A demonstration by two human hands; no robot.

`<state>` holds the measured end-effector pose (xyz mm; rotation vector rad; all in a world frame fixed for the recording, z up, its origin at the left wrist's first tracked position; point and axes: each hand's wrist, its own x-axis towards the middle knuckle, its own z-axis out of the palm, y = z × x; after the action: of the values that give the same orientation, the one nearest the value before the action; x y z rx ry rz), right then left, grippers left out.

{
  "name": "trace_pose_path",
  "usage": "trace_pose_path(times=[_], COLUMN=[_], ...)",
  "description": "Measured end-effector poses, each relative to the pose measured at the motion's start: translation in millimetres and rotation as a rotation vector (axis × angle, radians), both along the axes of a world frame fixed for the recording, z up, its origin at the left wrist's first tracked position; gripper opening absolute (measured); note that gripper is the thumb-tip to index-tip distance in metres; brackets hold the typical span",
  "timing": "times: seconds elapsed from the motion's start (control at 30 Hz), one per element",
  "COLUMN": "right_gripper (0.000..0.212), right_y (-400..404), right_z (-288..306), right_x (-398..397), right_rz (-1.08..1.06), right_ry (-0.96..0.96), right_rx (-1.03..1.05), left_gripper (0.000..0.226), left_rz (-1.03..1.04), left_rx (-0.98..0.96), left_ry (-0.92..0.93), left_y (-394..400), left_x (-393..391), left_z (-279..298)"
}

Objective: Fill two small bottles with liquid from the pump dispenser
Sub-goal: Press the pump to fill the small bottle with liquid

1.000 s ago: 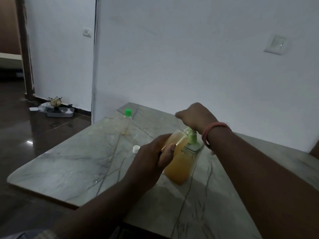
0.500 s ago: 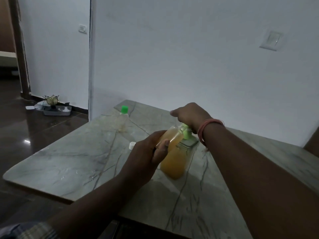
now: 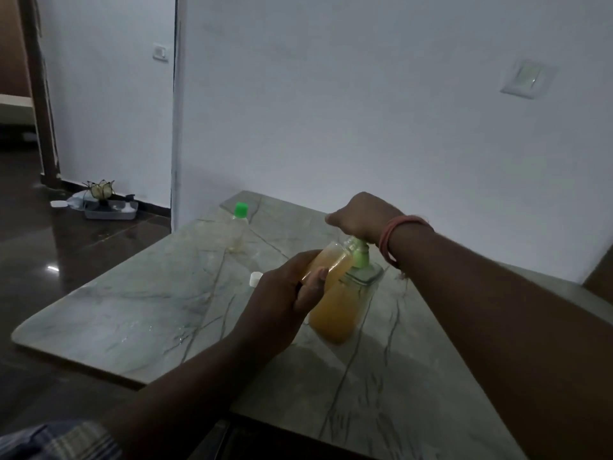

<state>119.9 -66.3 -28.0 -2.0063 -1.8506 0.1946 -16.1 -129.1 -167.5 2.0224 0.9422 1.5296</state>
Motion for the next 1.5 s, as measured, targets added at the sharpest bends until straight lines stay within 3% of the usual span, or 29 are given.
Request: trace_pose_path(times=[0.2, 0.37, 0.57, 0.77, 0.9, 1.1, 1.3, 1.5], right_gripper=[0.028, 0.031, 0.028, 0.029, 0.023, 0.028, 0.032, 0.032], right_y=[3.8, 1.2, 5.0, 3.7, 6.5, 1.1, 1.7, 0.2], right_z=[-9.0, 2.2, -8.5, 1.7, -6.0, 0.7, -5.3, -1.6], right_x=[4.0, -0.2, 3.4, 0.1, 6.5, -1.8, 3.9, 0.8], right_rz=[-0.031, 0.003, -0.009, 0.017, -0.005, -0.022, -0.037, -0.045], right_ry=[0.068, -0.028, 0.083, -0.039, 0.062, -0.046, 0.045, -0.016], right_rx=[0.092, -0.026, 0.053, -0.01, 0.029, -0.019, 0.075, 0.041], left_gripper=[0.052, 0.043, 0.048, 0.049, 0.049, 0.049, 0.052, 0.061], left_rz=[-0.003, 0.007, 0.008, 0.001, -0.004, 0.006, 0.014, 0.006], left_rx=[0.02, 0.011, 0.01, -0.008, -0.002, 0.005, 0.012, -0.003], left_ry=[-0.012, 0.002, -0.026, -0.027, -0.031, -0.013, -0.001, -0.001], left_y=[1.7, 0.1, 4.7, 0.6, 2.7, -2.2, 1.3, -1.3], left_x=[0.4, 0.9, 2.3, 1.5, 1.5, 0.3, 1.4, 0.6], left_z=[-1.9, 0.3, -3.8, -0.9, -2.8, 0.6, -0.5, 1.6])
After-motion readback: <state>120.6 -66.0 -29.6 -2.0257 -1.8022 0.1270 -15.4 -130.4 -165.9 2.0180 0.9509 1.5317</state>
